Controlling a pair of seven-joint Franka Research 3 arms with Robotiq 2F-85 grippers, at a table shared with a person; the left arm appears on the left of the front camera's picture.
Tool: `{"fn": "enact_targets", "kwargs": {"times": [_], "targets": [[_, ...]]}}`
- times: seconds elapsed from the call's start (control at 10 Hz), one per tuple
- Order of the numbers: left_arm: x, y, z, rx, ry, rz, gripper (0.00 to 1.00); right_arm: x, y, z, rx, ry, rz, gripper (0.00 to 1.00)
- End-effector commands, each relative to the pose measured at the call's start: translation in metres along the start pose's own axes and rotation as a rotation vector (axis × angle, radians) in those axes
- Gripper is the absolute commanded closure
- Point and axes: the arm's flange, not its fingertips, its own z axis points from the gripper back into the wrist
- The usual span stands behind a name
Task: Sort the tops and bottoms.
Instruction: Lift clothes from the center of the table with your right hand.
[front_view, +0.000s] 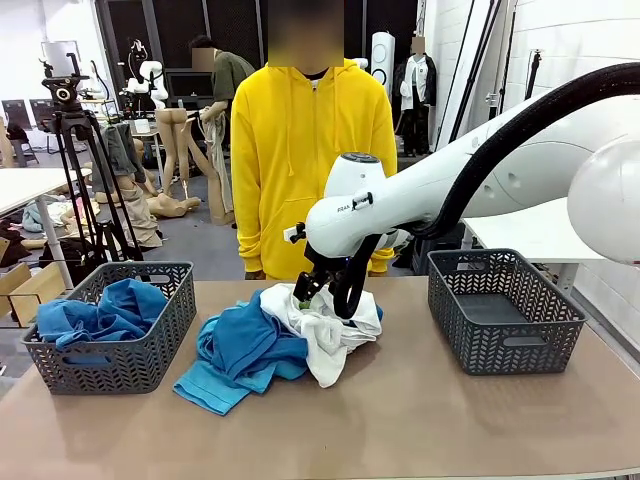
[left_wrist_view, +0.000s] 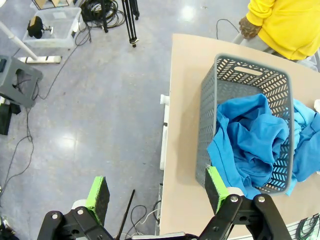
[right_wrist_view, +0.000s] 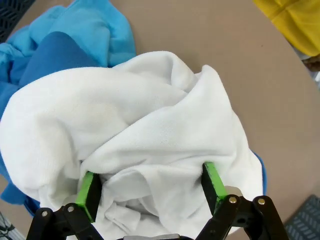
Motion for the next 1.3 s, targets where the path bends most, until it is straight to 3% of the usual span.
{"fn": "enact_targets", "kwargs": {"times": [0.0,0.4,0.5,0.9,1.2], "targets": [[0.000,0.001,0.001,0.010,0.000,0.003,0.00,0.005,0.001,0.000,-0.039,0.007,0.000,0.17],[0.000,0.001,0.001,0.010,0.000,0.003,0.00,0.002,0.004,0.001,-0.053,0.022,0.010,0.96],[0.000,0.001,0.001,0.010,0.000,0.003,0.00,0.002,0.005,0.002,-0.051,0.021,0.014,1.00],[0.000,0.001,0.001,0.010,0.000,0.003,0.00,0.000,0.006,0.014,-0.064,0.025,0.008,1.00],[0.000,0.001,0.001,0.010,0.000,0.003,0.00,0.002,0.007,0.059,-0.125,0.031,-0.005,1.00]]}}
